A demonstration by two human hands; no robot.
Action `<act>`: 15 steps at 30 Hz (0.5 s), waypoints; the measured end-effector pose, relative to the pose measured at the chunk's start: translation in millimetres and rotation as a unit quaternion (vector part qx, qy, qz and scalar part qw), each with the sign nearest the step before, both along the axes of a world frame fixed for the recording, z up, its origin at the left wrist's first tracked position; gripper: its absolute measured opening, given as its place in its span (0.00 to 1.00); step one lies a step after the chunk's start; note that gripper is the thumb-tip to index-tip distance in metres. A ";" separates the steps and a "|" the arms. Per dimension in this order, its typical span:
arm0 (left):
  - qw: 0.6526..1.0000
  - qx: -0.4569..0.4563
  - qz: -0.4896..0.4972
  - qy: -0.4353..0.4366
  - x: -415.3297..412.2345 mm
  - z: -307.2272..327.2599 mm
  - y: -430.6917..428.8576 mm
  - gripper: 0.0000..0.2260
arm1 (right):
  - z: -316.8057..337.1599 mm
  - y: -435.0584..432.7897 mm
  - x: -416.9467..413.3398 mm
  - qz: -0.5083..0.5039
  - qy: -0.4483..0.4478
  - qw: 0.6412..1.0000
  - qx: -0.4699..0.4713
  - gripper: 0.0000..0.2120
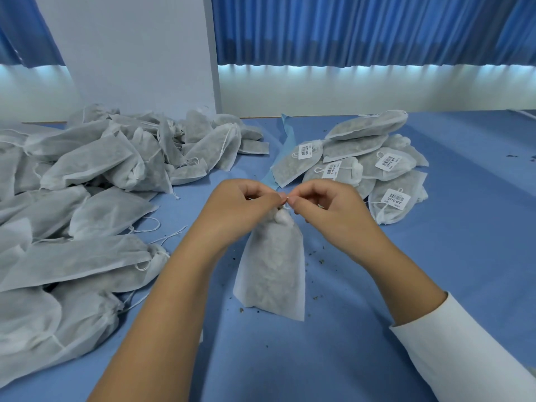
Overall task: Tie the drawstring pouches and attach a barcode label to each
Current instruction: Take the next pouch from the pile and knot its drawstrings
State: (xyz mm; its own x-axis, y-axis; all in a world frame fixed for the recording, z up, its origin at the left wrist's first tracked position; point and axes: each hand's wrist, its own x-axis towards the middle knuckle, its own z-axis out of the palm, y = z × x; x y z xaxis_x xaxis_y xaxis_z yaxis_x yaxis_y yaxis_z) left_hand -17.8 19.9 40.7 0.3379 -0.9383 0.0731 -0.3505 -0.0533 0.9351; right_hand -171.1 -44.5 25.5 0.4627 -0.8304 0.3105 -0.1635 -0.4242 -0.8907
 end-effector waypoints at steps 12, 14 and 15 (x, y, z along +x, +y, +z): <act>0.990 0.023 -0.107 0.088 -2.4 5.9 4.5 0.15 | 6.2 -1.4 -4.7 0.059 -0.094 0.987 0.112 0.08; 0.987 0.021 -0.123 0.102 -2.4 5.6 4.4 0.16 | 6.0 0.1 -4.6 0.051 -0.078 0.994 0.054 0.08; 0.985 0.018 -0.129 0.109 -2.4 5.5 4.6 0.16 | 5.6 0.9 -4.3 0.047 -0.073 0.996 0.027 0.09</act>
